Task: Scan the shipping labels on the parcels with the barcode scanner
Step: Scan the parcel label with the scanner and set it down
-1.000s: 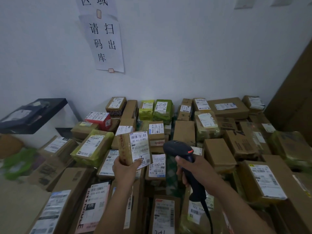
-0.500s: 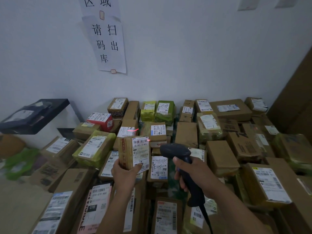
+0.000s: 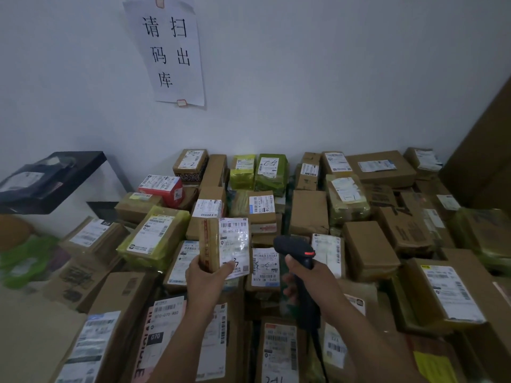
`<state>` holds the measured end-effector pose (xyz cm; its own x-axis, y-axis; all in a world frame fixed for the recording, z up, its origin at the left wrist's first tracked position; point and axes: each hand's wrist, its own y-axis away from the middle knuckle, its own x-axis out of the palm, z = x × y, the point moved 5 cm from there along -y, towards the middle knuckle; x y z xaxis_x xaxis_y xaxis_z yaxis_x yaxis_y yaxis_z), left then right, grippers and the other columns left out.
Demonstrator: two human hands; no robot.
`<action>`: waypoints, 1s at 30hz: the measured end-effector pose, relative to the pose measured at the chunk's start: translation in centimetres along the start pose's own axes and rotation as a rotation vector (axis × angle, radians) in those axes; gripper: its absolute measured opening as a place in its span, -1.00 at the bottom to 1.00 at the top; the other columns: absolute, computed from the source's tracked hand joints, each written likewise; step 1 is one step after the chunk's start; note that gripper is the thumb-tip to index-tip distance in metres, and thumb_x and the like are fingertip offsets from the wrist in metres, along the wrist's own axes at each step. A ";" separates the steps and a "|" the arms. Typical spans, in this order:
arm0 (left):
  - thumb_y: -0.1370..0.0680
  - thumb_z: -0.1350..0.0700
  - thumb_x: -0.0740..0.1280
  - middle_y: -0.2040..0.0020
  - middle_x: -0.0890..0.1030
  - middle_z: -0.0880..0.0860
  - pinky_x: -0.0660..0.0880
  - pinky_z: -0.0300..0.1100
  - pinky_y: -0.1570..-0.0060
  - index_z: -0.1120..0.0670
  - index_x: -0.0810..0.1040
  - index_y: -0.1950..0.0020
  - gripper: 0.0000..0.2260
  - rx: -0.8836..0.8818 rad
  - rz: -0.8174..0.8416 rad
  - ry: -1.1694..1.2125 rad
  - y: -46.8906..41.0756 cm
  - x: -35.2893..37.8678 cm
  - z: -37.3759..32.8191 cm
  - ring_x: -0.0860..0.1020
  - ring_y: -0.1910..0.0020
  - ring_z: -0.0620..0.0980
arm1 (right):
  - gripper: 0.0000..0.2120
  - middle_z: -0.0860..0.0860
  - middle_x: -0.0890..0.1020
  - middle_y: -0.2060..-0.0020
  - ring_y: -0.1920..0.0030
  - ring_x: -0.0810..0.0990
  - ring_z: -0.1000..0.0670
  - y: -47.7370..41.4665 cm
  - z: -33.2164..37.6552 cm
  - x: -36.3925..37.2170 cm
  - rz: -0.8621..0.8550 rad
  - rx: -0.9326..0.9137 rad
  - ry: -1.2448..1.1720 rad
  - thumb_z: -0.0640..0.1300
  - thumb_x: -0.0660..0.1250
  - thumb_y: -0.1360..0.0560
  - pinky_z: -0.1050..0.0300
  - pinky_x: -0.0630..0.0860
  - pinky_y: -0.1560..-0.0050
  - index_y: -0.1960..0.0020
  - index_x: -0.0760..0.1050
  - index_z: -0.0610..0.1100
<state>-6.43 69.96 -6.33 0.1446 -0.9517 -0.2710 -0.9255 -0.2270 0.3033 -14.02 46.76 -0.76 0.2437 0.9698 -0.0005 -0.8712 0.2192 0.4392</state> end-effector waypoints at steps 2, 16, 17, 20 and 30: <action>-0.41 0.00 0.55 -0.08 0.60 -0.03 0.54 -0.21 0.17 0.02 0.46 -0.27 -0.50 -0.009 0.087 -0.016 0.3 0.9 -0.2 0.60 0.00 -0.06 | -0.65 -0.23 0.69 0.18 0.29 0.65 -0.17 -0.6 -1.6 -0.9 -0.109 0.071 -0.030 0.04 0.42 -0.49 -0.11 0.63 0.16 0.03 0.59 -0.28; -0.52 -0.17 0.40 0.00 0.61 -0.13 0.53 -0.09 -0.14 -0.11 0.45 -0.10 -0.73 -0.044 0.537 -0.182 0.2 12.9 -2.9 0.56 0.04 -0.14 | -0.64 -0.21 0.66 0.13 0.43 0.58 -0.10 0.3 -3.2 -6.4 -0.262 0.135 -0.221 0.06 0.40 -0.49 0.08 0.53 0.38 0.00 0.55 -0.27; -0.52 -0.17 0.39 -0.01 0.61 -0.13 0.53 -0.11 -0.11 -0.08 0.48 -0.13 -0.73 -0.041 0.566 -0.181 0.3 13.9 -3.1 0.56 0.05 -0.15 | -0.62 -0.19 0.69 0.09 0.45 0.57 -0.09 0.5 -3.1 -6.7 -0.269 0.128 -0.232 0.06 0.40 -0.49 0.09 0.53 0.39 -0.02 0.55 -0.28; -0.56 -0.19 0.32 -0.05 0.60 -0.11 0.50 -0.09 -0.17 -0.03 0.51 -0.22 -0.67 -0.012 0.618 -0.228 1.0 16.4 -3.9 0.56 -0.01 -0.10 | -0.58 -0.15 0.72 0.12 0.46 0.56 -0.06 1.1 -3.1 -7.3 -0.283 0.132 -0.252 0.06 0.36 -0.51 0.12 0.52 0.39 -0.05 0.55 -0.33; -0.56 -0.28 0.24 -0.28 0.58 0.00 0.51 0.00 -0.26 -0.05 0.40 -0.45 -0.47 0.030 0.785 -0.275 2.1 19.7 -2.8 0.58 -0.17 -0.05 | -0.56 -0.23 0.68 0.18 0.51 0.49 -0.04 1.6 -1.9 -7.3 -0.304 0.023 -0.421 0.13 0.35 -0.39 0.13 0.46 0.47 0.08 0.53 -0.29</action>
<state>-4.49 50.13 -8.46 -0.6344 -0.7452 -0.2057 -0.7308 0.4914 0.4737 -17.99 40.26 -1.80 0.6388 0.7347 0.2285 -0.7260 0.4773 0.4951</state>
